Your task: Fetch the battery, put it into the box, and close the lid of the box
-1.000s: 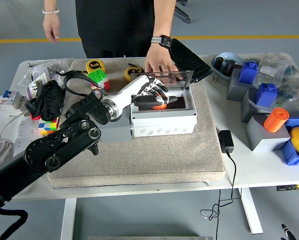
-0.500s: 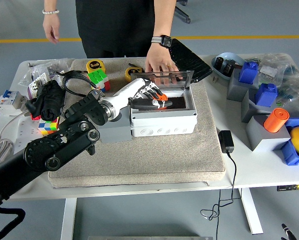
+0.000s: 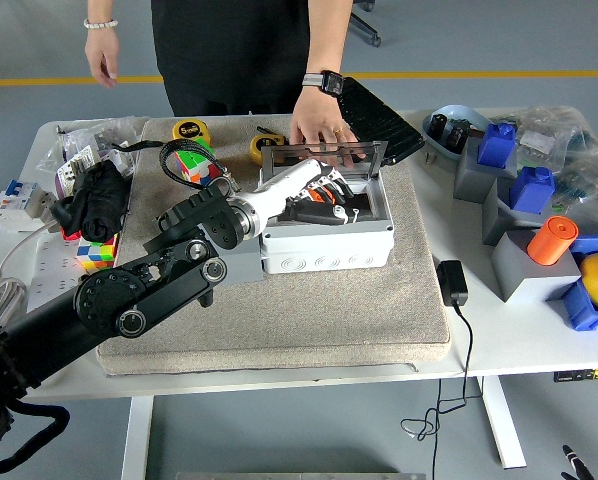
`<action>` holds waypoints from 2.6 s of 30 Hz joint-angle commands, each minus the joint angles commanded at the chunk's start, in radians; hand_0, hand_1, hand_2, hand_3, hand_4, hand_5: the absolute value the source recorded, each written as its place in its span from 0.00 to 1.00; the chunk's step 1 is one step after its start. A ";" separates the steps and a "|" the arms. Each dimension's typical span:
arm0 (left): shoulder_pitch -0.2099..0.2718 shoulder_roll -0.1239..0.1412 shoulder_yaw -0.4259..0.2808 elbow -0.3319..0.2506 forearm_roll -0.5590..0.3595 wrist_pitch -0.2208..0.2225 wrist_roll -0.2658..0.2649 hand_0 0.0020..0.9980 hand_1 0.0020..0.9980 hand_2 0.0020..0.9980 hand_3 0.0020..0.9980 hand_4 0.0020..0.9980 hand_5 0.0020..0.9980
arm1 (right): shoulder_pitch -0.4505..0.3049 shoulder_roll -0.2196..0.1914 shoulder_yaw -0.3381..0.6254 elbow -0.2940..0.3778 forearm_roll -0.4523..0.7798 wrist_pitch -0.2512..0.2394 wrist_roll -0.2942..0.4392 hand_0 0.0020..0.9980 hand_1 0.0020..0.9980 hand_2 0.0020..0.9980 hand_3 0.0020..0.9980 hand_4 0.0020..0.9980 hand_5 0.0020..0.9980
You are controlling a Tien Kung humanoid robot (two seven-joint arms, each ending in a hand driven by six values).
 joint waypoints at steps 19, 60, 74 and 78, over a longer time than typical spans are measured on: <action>0.030 0.070 -0.049 -0.036 0.035 -0.011 0.012 0.46 0.66 0.63 0.62 1.00 0.58 | -0.002 0.000 0.010 0.003 -0.006 0.000 0.002 0.72 0.65 0.64 0.57 0.98 0.59; -0.063 -0.047 0.053 0.016 -0.037 0.014 -0.041 0.43 0.64 0.62 0.61 1.00 0.58 | 0.002 -0.001 0.006 0.008 -0.008 -0.002 0.005 0.72 0.65 0.64 0.57 0.98 0.59; -0.043 -0.002 -0.149 -0.092 -0.084 0.118 -0.190 0.61 0.68 0.64 0.64 1.00 0.57 | 0.001 -0.002 0.006 0.007 -0.008 -0.002 0.003 0.72 0.65 0.64 0.57 0.98 0.59; -0.073 -0.011 -0.157 -0.052 -0.061 0.122 -0.191 0.61 0.68 0.64 0.64 1.00 0.57 | 0.002 -0.002 0.004 0.007 -0.006 -0.002 0.003 0.72 0.65 0.64 0.57 0.98 0.59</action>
